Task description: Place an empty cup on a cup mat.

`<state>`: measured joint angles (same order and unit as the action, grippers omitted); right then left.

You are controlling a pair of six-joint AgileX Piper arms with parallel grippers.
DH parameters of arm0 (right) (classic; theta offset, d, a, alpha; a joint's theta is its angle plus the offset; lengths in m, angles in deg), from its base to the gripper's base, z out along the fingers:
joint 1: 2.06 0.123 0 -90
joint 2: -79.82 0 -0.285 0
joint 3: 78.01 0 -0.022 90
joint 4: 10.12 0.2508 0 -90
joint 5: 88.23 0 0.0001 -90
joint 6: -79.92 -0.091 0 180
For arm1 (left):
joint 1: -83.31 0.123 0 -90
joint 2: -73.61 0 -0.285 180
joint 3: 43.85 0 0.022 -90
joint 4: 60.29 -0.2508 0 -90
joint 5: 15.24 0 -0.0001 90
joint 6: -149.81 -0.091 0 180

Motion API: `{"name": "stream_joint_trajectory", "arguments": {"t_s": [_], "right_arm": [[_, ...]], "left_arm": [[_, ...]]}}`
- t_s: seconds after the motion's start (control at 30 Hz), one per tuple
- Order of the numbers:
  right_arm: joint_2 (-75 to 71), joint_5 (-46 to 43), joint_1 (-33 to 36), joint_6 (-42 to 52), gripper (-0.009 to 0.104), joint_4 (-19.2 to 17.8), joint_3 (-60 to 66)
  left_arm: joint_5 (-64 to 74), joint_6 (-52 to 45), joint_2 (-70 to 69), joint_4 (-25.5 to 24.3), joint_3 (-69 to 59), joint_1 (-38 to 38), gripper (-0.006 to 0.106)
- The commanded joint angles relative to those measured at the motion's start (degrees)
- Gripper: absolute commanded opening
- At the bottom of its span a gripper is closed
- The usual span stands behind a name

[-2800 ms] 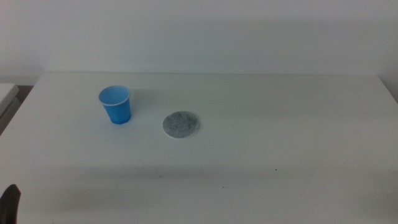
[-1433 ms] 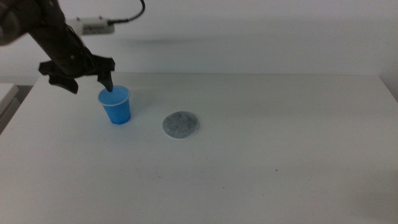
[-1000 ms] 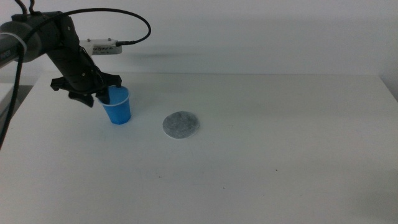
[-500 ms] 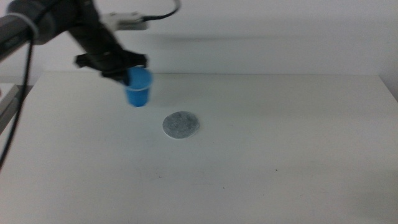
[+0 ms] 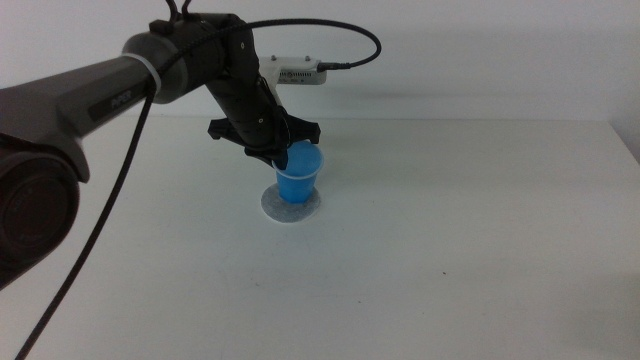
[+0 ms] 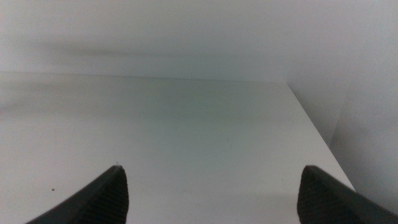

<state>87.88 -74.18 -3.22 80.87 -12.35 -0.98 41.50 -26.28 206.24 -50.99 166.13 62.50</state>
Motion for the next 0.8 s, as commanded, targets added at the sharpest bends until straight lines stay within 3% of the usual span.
{"name": "stream_joint_trajectory", "arguments": {"t_s": [0.0, 0.13, 0.23, 0.37, 0.5, 0.6, 0.7, 0.77], "right_arm": [[-0.3, -0.4, 0.1, 0.2, 0.093, -0.4, 0.2], [-0.3, -0.4, 0.1, 0.2, 0.093, -0.4, 0.2], [-0.3, -0.4, 0.1, 0.2, 0.093, -0.4, 0.2], [-0.3, -0.4, 0.1, 0.2, 0.093, -0.4, 0.2], [-0.3, -0.4, 0.1, 0.2, 0.093, -0.4, 0.2], [-0.3, -0.4, 0.1, 0.2, 0.093, -0.4, 0.2], [-0.3, -0.4, 0.1, 0.2, 0.093, -0.4, 0.2], [-0.3, -0.4, 0.1, 0.2, 0.093, -0.4, 0.2]], "left_arm": [[-0.2, 1.5, 0.3, -0.4, 0.3, -0.3, -0.002], [0.6, 1.5, 0.9, -0.8, 0.3, -0.3, 0.001], [0.8, 2.5, 0.9, -1.0, 0.3, -0.3, 0.011], [0.8, 2.3, 0.9, -1.0, 0.3, -0.3, 0.043], [4.1, -2.2, -1.3, -0.2, 1.4, 0.4, 0.090], [6.7, -3.4, -6.3, 1.7, 2.0, 1.3, 0.094], [2.7, 2.1, -17.4, -6.2, -3.5, 0.3, 0.094], [-2.5, 3.8, -25.4, -7.8, -10.7, -0.3, 0.094]]}}
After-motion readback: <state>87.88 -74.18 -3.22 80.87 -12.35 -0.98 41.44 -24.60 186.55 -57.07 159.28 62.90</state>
